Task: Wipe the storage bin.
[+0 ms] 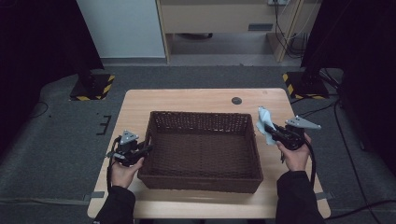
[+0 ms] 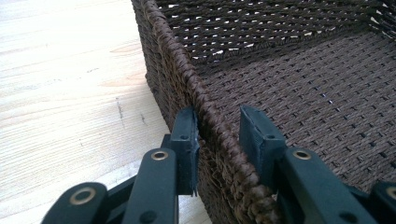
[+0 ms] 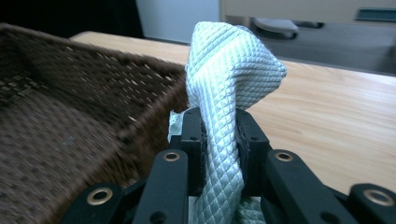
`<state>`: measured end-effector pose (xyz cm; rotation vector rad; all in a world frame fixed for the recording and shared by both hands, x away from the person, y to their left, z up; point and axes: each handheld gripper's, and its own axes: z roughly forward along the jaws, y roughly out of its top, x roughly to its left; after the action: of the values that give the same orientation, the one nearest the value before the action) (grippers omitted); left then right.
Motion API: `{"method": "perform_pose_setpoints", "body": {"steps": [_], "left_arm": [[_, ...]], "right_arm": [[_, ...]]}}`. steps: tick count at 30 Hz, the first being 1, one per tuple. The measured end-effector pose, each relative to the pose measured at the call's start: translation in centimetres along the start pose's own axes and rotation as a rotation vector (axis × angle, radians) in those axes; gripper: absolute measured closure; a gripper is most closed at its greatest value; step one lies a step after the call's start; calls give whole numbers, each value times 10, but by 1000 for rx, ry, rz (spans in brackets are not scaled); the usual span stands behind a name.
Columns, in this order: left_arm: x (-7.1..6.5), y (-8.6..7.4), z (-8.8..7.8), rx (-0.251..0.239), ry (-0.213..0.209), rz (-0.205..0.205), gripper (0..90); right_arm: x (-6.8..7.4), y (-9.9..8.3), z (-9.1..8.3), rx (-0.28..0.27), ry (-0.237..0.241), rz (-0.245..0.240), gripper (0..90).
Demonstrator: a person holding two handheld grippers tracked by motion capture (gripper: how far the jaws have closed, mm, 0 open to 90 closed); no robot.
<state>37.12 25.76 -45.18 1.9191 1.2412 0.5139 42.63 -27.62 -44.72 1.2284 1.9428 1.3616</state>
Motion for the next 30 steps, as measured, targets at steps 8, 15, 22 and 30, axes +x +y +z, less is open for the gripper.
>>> {"method": "perform_pose_setpoints", "body": {"steps": [8,15,22,30], "left_arm": [[0,0,0,-4,-2,-3,667],[0,0,0,-5,-3,-4,666],[1,-1,0,-6,-4,-5,666],[1,-1,0,-6,-4,-4,666]], "right_arm": [[5,-13,27,121,39,-58,770],[3,-36,47,280,13,-55,771],[6,-45,60,393,20,-51,772],[8,-2,19,13,61,-19,780]]}}
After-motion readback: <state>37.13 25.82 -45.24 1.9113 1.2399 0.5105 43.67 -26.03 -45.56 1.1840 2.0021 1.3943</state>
